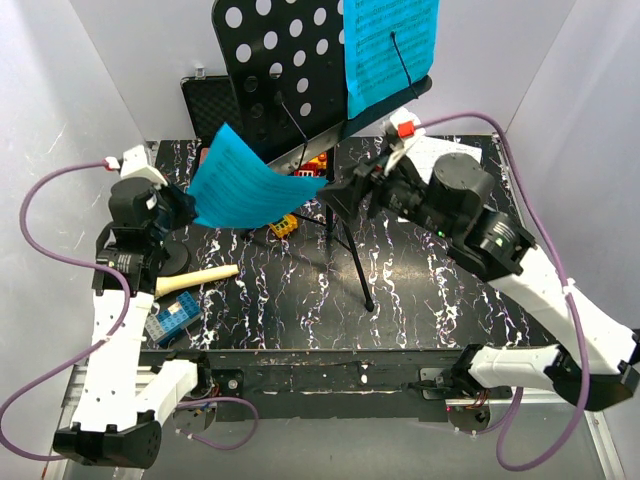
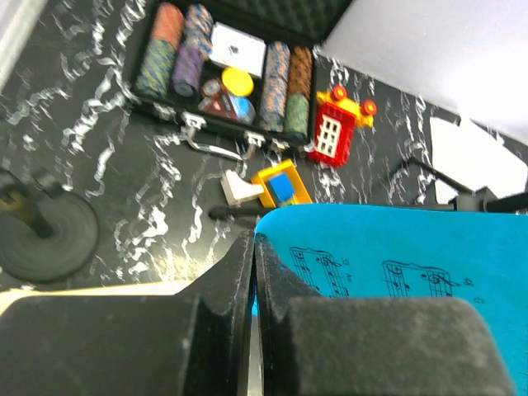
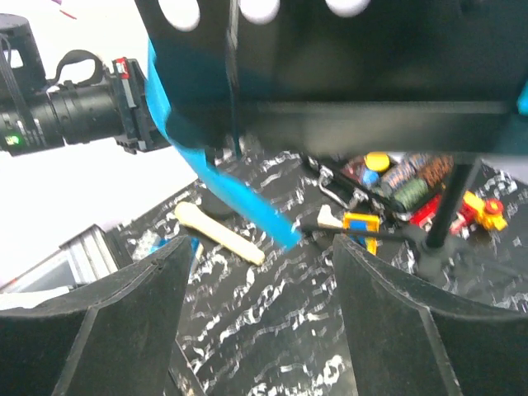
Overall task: Pack up the instrument practice props
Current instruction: Adjust the sheet music.
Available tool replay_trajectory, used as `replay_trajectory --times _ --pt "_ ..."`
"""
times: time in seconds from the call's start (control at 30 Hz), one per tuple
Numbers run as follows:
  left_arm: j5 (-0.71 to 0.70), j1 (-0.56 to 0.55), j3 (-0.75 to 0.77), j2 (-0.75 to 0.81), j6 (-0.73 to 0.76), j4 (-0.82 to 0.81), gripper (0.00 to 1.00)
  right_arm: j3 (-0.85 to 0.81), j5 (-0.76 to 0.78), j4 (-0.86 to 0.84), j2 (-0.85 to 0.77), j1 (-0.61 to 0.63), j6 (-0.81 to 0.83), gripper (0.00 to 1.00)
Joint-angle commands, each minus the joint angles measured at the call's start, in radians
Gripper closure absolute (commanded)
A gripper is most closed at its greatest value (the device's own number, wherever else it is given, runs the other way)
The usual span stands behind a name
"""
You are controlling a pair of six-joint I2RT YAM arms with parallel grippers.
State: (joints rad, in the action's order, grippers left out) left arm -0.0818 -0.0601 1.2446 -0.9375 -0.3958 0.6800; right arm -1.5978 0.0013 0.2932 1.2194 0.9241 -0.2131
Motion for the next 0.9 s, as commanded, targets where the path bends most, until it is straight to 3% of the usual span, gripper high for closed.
replay_trajectory --times 0.0,0.2,0.43,0.87 --pt "0.175 0.003 -0.143 0.065 -0.075 0.010 1.00 0.166 0.089 -0.017 -0.144 0.002 -0.003 0.23" --pt "0.310 0.003 -0.359 0.146 -0.230 -0.020 1.00 0.413 0.132 0.040 -0.287 0.002 -0.046 0.22" --pt "0.583 0.002 -0.611 0.195 -0.477 -0.212 1.00 0.614 0.080 0.058 -0.360 0.002 -0.157 0.20" --pt "0.682 -0.033 -0.573 0.200 -0.687 -0.321 1.00 0.771 -0.035 0.017 -0.439 -0.036 -0.310 0.16"
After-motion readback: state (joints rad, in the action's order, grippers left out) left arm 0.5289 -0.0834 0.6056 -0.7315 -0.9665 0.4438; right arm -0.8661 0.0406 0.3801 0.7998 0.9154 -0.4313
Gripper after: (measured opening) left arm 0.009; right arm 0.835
